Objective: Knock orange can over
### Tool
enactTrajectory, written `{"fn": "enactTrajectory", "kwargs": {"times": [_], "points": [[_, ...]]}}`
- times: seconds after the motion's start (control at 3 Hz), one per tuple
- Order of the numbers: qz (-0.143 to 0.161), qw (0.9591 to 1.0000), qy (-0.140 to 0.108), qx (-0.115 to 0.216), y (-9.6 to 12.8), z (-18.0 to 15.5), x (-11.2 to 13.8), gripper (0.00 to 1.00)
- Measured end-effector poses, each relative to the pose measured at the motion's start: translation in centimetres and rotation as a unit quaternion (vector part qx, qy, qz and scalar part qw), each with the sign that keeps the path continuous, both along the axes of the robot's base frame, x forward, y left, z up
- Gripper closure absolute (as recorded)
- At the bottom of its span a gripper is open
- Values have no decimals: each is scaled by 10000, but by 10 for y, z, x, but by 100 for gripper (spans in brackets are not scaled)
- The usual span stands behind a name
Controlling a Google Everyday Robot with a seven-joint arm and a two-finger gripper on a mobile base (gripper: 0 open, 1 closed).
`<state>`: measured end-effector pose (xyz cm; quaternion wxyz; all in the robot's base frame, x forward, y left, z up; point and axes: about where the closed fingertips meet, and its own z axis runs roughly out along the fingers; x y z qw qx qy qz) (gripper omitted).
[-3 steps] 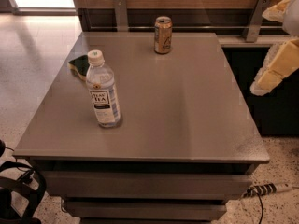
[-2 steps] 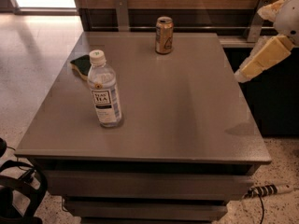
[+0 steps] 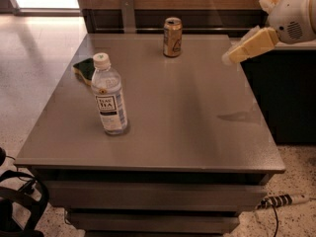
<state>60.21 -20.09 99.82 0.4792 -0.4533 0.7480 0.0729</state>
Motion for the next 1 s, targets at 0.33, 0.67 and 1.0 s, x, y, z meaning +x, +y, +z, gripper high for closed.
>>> {"fn": "enactTrajectory", "kwargs": {"times": [0.33,0.67,1.0], "points": [[0,10000,0,0,0,0,0,0],[41,10000,10,63,4,1,4,0],[191,9993,-33,321,16,2,33,0]]}}
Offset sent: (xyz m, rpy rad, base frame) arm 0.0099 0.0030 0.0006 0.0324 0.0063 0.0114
